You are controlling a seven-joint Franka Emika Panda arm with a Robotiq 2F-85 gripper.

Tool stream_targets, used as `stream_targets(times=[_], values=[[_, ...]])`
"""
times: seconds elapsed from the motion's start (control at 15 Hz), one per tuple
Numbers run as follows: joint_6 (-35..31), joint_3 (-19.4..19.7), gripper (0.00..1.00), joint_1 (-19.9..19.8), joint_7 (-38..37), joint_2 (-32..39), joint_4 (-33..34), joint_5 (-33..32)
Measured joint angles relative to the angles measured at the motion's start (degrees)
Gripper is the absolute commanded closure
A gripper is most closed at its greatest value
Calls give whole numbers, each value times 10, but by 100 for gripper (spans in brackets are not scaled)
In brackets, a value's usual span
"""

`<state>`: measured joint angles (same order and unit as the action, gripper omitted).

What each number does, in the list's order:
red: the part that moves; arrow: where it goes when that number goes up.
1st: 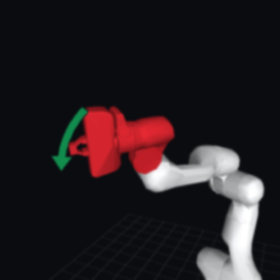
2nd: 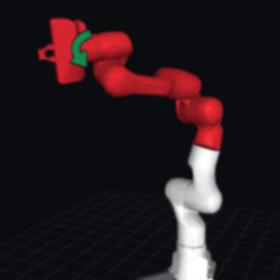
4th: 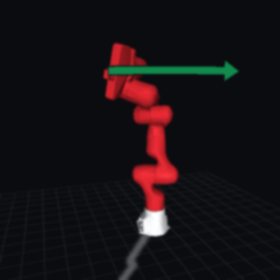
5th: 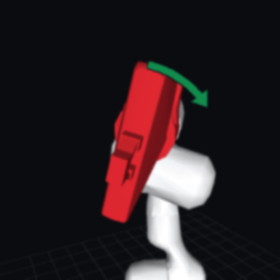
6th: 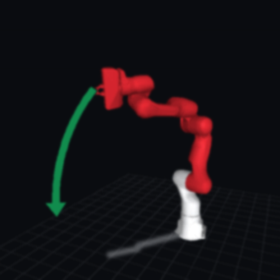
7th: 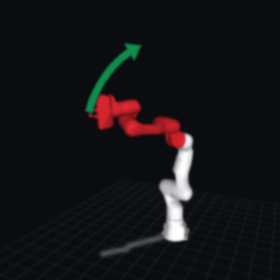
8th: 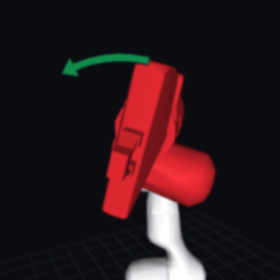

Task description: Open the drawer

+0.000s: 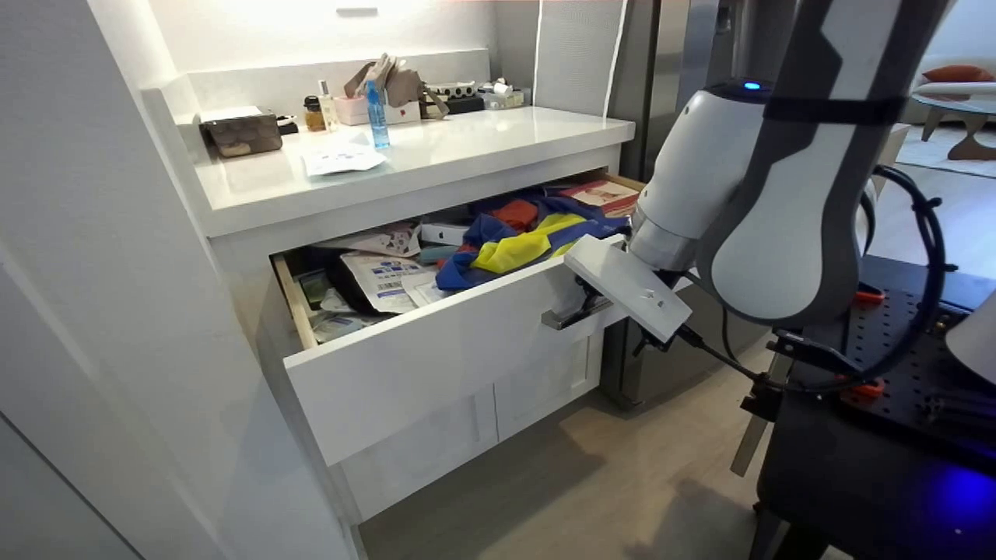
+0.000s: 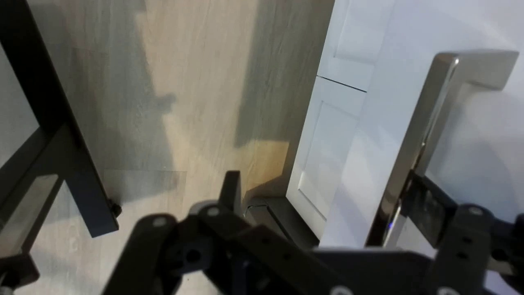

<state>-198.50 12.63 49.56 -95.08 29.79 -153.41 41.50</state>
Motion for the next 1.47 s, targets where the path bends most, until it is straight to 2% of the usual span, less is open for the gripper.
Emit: stream_targets(times=[0.27,0.47,0.67,0.93,1.13,1.47], values=[[0,148,0,138,4,-26,-33,3],[3,231,0,208,4,-35,-42,3],[3,262,0,228,4,-40,-54,-1],[13,264,0,218,22,-41,-53,2],[27,280,0,222,44,-49,-53,5],[90,349,0,261,97,-80,-54,6]])
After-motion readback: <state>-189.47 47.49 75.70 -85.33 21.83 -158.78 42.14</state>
